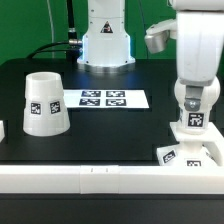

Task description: Assemble lamp

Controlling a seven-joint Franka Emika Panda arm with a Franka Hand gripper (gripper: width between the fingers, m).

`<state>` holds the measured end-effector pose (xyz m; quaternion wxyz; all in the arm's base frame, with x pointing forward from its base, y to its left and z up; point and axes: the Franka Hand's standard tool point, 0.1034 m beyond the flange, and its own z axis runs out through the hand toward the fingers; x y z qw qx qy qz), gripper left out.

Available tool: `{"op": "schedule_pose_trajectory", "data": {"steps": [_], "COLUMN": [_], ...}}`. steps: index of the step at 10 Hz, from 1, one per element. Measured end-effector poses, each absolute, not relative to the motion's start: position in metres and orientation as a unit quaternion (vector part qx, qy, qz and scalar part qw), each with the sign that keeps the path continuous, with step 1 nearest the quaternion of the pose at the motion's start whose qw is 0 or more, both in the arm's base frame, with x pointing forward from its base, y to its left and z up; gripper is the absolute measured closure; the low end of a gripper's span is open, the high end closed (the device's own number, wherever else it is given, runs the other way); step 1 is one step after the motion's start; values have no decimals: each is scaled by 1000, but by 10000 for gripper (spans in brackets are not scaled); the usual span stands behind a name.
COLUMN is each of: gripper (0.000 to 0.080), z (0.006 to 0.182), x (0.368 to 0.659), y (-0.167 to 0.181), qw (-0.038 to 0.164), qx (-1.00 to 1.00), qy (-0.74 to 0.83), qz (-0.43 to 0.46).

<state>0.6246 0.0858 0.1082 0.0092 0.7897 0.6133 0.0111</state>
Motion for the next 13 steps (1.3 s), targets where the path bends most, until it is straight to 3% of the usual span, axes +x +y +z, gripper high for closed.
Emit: {"op": "schedule_pose_trajectory", "data": {"steps": [8, 9, 13], "gripper": [101, 225, 223], "z": [112, 112, 112], "x": [629, 629, 629], "y": [92, 90, 89], "qw": [38, 38, 38], "qx": [644, 646, 659], "qy": [764, 762, 751], "qz": [-12, -12, -11]}}
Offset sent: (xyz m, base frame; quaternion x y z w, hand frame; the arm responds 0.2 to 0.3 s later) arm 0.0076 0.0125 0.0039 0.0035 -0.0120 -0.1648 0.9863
